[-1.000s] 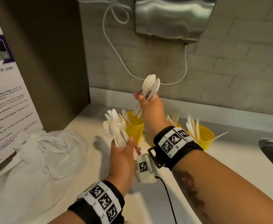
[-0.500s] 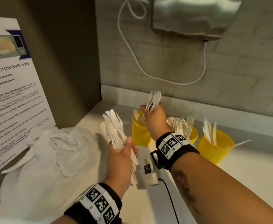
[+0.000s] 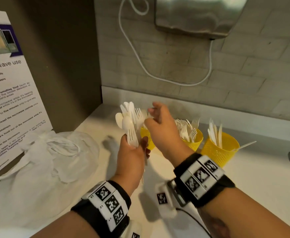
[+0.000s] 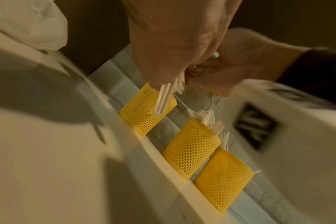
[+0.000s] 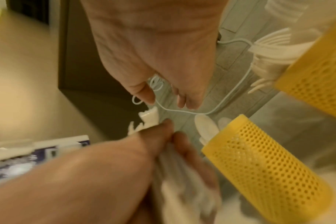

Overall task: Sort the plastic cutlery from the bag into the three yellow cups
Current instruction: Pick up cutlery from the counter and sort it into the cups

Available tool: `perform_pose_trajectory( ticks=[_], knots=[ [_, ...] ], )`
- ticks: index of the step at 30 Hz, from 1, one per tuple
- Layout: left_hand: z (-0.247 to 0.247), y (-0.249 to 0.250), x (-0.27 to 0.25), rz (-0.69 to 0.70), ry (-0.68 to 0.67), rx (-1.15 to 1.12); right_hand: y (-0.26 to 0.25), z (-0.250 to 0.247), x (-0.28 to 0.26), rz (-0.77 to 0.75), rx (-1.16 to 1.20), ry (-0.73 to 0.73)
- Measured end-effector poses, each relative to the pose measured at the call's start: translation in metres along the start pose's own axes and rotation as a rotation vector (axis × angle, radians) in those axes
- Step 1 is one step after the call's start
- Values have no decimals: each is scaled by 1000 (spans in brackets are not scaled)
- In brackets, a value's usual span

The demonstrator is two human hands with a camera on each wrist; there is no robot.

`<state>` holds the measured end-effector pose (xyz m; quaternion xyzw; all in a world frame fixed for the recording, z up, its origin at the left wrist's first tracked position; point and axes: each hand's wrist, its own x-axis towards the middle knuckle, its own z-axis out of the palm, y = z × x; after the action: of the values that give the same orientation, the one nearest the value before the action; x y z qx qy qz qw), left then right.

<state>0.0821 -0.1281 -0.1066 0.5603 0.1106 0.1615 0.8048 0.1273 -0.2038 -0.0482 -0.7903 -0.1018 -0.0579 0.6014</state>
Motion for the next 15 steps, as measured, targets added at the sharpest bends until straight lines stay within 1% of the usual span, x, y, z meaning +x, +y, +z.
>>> perform_pose_trajectory(
  ticks=[1, 3, 4, 5, 6, 7, 10, 13, 15],
  knots=[
    [6, 4, -2, -20, -34, -40, 0, -4, -13, 13, 16, -35],
    [13, 5, -5, -36, -117, -44, 6, -13, -33, 43, -38, -90],
    [15, 3, -7, -21, -150, -2, 11, -18, -40, 66, -45, -118],
    [16, 4, -11, 21, -189, 66, 16, -23, -44, 92, -5, -141],
    [15, 3, -13, 75, -236, 152, 21, -27, -47, 118, 62, -150],
    [16, 1, -17, 101, -279, 196, 25, -33, -49, 146, 144, -141],
    [19, -3, -20, 94, -370, 219, 28, -44, -53, 243, 421, -95],
    [26, -5, -26, 81, -393, 193, 31, -53, -55, 297, 648, -62],
    [29, -4, -30, 84, -397, 175, 31, -58, -58, 303, 728, -69]
  ],
)
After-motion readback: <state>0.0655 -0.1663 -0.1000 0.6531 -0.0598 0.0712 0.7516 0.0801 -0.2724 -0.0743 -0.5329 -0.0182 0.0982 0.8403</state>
